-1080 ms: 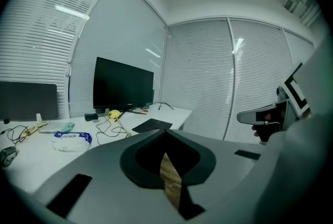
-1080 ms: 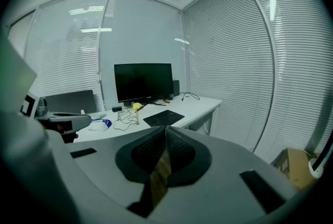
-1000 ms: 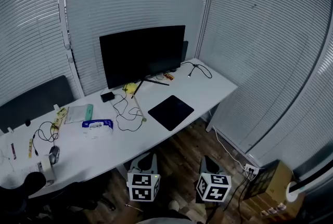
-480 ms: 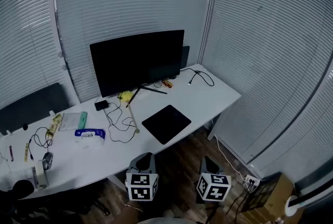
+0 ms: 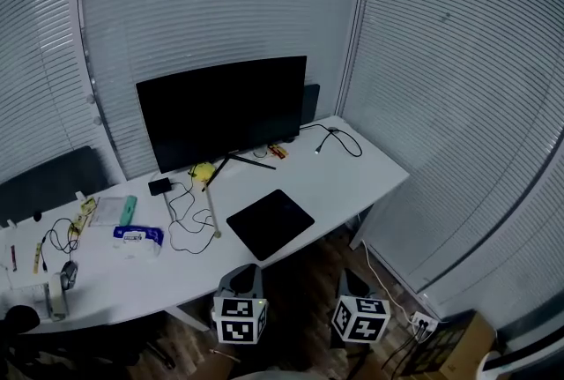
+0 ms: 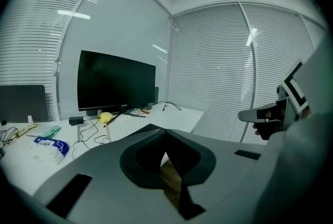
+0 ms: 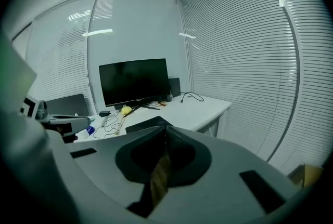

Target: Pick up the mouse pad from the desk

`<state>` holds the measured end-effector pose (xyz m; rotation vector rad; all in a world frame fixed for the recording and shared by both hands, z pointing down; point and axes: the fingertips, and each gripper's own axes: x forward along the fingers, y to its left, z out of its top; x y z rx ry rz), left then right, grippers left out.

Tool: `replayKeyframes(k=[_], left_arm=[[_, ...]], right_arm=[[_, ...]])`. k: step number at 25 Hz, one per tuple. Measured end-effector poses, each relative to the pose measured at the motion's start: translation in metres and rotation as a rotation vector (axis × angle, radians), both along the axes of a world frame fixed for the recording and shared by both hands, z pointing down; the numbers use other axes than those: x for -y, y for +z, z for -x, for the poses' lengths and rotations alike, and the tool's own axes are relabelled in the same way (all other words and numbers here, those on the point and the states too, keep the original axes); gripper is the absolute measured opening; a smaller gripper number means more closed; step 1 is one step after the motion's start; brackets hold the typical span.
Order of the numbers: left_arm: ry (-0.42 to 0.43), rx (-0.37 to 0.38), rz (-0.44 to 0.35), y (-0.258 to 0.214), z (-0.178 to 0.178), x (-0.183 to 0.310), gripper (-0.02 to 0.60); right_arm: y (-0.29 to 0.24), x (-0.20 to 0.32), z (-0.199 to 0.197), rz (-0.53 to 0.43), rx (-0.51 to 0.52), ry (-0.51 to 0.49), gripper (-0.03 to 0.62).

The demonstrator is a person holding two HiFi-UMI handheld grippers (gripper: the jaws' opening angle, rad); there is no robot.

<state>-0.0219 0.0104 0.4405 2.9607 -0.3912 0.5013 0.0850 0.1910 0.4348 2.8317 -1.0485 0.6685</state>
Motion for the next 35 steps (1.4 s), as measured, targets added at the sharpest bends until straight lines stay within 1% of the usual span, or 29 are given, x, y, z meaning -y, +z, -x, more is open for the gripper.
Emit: replayKeyframes(k=[8,16,21,26,31,35], left_arm=[[-0.003,0.057,-0.006,0.015,-0.017,-0.006,0.017],[-0.024,0.080,0.006,0.027,-0.026,0.008,0.017],[-0.034,0.072,-0.016,0.032,-0.045,0.024,0.017],[-0.075,0.057,-0.011,0.032,-0.066,0.044,0.017],[-0.088,0.078,0.009,0.039,-0.089,0.061,0.017],[-0.110,0.071,0.017,0.035,-0.115,0.079,0.017]], right_arm=[[0.020,-0.009,-0.022,-0.004,0.060,0.008,0.032],[0.033,0.007,-0.033,0.022,0.084,-0.022,0.034],[0.034,0.026,-0.053,0.030,0.075,-0.043,0.034],[0.031,0.043,-0.078,0.028,0.061,-0.070,0.033],[0.035,0.062,-0.106,0.033,0.070,-0.080,0.033],[0.029,0.079,-0.135,0.039,0.063,-0.097,0.033]])
